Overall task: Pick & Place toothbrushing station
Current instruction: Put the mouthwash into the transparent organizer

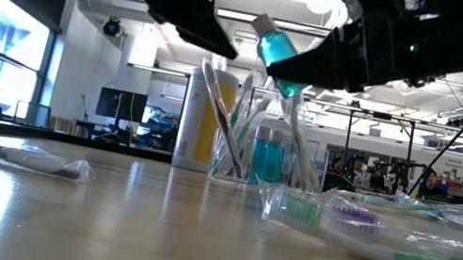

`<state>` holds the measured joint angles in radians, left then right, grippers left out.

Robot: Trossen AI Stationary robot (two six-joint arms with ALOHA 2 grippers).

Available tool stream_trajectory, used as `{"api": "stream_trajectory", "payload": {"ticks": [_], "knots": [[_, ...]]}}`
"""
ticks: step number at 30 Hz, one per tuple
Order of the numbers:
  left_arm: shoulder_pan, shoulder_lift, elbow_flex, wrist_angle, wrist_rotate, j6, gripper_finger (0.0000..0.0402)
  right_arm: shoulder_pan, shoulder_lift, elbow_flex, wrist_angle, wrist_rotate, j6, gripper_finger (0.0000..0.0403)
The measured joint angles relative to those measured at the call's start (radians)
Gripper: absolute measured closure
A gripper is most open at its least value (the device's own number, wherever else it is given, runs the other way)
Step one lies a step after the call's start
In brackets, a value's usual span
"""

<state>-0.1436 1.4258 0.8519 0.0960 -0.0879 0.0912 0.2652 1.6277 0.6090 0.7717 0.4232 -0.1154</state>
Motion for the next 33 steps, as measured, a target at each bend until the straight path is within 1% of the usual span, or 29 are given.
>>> {"api": "stream_trajectory", "payload": {"ticks": [4,6,8,11,15,21,25,29,33], "knots": [[0.023,0.015,-0.152,0.429,0.009,-0.027,0.0177,0.029,0.0,0.0,0.053,0.055,-0.051,0.0345],[0.027,0.016,-0.211,0.573,0.01,-0.036,0.0177,0.038,0.0,0.001,0.058,0.069,-0.067,0.0345],[0.027,0.016,-0.243,0.671,0.013,-0.046,0.0177,0.039,0.0,0.001,0.062,0.074,-0.072,0.0345],[0.026,0.015,-0.251,0.686,0.017,-0.051,0.0177,0.038,0.0,0.0,0.094,0.076,-0.072,0.0345],[0.026,0.016,-0.252,0.684,0.046,-0.097,0.0177,0.038,0.0,0.0,0.123,0.076,-0.073,0.0345],[0.026,0.018,-0.252,0.715,0.013,-0.098,0.0177,0.035,0.0,0.0,0.149,0.073,-0.073,0.0345],[0.026,0.065,-0.248,0.798,0.011,-0.132,0.0177,0.035,0.0,0.0,0.158,0.073,-0.073,0.0345],[0.026,0.142,-0.238,0.889,0.01,-0.16,0.0177,0.035,0.0,0.0,0.164,0.073,-0.073,0.0345],[0.026,0.208,-0.2,0.948,0.009,-0.168,0.0177,0.035,0.0,0.0,0.173,0.073,-0.072,0.0347]]}}
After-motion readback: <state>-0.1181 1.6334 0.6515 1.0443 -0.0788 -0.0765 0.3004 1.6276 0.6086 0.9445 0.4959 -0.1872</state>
